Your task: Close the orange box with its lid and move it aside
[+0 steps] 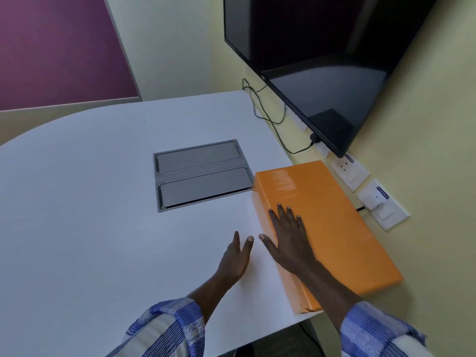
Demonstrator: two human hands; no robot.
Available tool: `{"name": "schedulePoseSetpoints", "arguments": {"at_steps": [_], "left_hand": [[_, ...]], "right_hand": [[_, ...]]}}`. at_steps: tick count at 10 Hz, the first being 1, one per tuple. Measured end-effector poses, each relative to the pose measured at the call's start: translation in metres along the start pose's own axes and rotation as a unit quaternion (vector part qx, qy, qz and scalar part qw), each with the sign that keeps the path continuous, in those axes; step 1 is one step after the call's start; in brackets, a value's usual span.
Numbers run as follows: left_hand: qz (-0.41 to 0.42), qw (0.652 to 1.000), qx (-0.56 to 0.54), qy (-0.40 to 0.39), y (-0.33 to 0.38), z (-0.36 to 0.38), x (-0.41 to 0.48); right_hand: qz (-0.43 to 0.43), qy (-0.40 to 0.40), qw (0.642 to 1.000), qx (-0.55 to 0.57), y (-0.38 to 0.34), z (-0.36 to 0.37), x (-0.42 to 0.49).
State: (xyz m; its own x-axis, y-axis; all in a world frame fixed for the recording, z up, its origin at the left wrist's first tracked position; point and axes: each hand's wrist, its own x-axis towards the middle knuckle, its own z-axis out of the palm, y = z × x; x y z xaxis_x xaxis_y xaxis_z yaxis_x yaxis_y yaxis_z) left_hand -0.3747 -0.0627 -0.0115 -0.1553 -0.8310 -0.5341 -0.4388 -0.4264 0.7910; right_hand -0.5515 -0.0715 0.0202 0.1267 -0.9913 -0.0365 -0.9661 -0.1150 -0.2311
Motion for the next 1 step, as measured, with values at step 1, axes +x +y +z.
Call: {"name": "schedulePoseSetpoints", "arguments": {"at_steps": [1], "left_hand": [[0.007, 0.993, 0.091, 0.080, -0.0299, -0.0455, -0.0096]], "right_hand": [[-0.046, -0.029, 0.998, 0.017, -0.0510, 0.0228, 0.0081]]}}
